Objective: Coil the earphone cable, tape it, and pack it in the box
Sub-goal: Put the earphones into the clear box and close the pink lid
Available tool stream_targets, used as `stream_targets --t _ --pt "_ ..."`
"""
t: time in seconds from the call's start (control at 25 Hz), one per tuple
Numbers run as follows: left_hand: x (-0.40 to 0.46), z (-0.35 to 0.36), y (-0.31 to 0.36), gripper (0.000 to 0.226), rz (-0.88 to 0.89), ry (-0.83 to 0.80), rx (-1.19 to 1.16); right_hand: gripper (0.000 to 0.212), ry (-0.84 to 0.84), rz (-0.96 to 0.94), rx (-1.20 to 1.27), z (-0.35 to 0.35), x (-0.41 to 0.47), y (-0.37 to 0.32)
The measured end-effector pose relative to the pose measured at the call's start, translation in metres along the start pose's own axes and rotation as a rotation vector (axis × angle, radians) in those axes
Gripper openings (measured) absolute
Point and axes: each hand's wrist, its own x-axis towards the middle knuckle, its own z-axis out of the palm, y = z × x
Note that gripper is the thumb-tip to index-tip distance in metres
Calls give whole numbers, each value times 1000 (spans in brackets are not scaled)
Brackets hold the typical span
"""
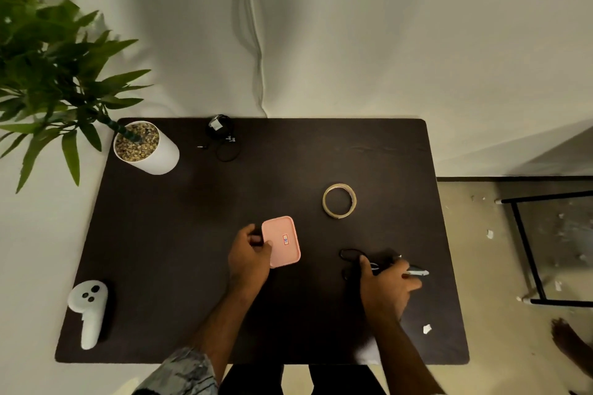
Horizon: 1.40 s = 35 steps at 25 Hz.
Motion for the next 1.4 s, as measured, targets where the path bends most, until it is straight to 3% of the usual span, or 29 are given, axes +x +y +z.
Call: stream_targets --t 0.2,0.36,0.52,0.64,0.72,0.96,1.2,1.4 --pt "-8 1 8 76 -9 -79 73 68 -24 -238 -34 -25 47 -15" --pt "-9 5 1 57 -124 -178 195 66 -92 -510 -245 -41 97 -54" --pt "-9 12 0 37 -274 -237 98 55 -24 -710 -609 -45 113 -96" --pt "-10 16 1 28 -301 -188 29 36 -23 -922 -588 -28 92 -105" --pt "-10 16 3 24 -289 -167 45 38 -62 -995 -651 -15 80 -102" --pt "-12 13 7 28 -264 -157 96 50 -17 -793 -748 -26 94 -94" --pt "-12 3 25 32 -194 -131 86 53 44 -666 -646 -50 115 -92" --pt "-20 -1 48 40 -97 -138 206 64 -136 -580 -520 -58 114 -81"
